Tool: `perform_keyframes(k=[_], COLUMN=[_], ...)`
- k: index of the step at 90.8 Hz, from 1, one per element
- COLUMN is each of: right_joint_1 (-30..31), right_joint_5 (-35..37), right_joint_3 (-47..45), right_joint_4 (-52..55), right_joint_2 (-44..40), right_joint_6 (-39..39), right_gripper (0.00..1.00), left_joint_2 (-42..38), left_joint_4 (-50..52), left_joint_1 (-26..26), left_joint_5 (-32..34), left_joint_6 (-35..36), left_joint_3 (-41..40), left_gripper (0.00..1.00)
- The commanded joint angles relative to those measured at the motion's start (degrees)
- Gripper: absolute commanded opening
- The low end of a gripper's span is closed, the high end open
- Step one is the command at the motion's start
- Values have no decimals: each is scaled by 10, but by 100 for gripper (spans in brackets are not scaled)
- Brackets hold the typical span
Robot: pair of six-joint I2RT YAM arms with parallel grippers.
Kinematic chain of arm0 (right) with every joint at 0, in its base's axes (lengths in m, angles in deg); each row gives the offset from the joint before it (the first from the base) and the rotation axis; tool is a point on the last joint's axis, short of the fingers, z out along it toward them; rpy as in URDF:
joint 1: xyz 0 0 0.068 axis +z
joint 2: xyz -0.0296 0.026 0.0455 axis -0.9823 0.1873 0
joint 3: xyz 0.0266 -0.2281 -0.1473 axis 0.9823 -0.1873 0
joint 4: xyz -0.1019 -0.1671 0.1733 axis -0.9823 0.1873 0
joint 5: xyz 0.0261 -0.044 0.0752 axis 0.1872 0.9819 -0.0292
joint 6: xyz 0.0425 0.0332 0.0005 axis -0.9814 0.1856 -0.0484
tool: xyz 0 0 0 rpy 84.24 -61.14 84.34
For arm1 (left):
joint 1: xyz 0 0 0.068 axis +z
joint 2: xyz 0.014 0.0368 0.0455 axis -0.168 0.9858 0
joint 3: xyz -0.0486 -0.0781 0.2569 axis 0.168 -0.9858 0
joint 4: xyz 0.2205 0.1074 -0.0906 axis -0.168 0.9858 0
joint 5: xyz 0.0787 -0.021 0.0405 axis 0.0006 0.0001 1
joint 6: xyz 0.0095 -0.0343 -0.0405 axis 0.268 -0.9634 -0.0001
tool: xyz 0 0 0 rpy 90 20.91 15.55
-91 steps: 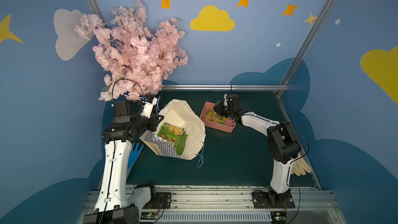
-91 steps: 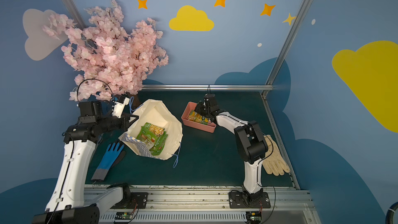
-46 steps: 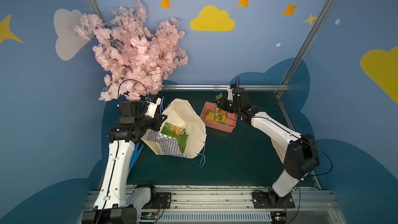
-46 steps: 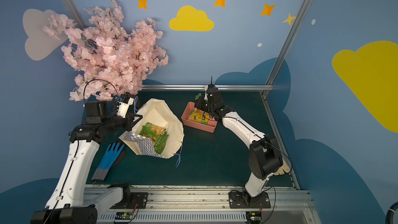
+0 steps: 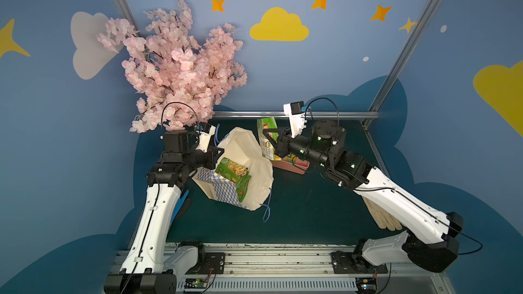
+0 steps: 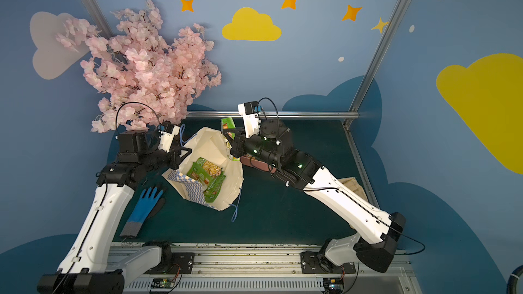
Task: Place the condiment packets inside the bag
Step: Place the condiment packet in the paper bag.
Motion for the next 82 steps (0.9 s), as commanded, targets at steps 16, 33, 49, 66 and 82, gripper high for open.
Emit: perform_keyframes(k=[16, 33, 49, 66, 82], right_joint_1=[41, 40, 36, 4, -87], right_joint_5=[35, 70, 125, 131, 95], right_joint_3=[6, 23, -6, -43, -53], right_joint_4=[18, 50, 60, 57, 88], right_joint_2=[68, 94, 46, -30, -53], right_joint_6=[56, 58, 61, 58, 20], right_gripper=[0, 40, 79, 96, 98], left_joint_2=[-3, 21, 23, 26, 48], left_joint_4=[-18, -9, -26, -47, -39], left_joint_1=[-4, -12, -49, -43, 31], left_joint_5=[-55, -148, -188, -182, -137], left_joint_6=[-42, -115, -164, -186, -131], left_joint_3=[22, 54, 70, 25, -16], left_gripper=[3, 3, 3, 3, 3])
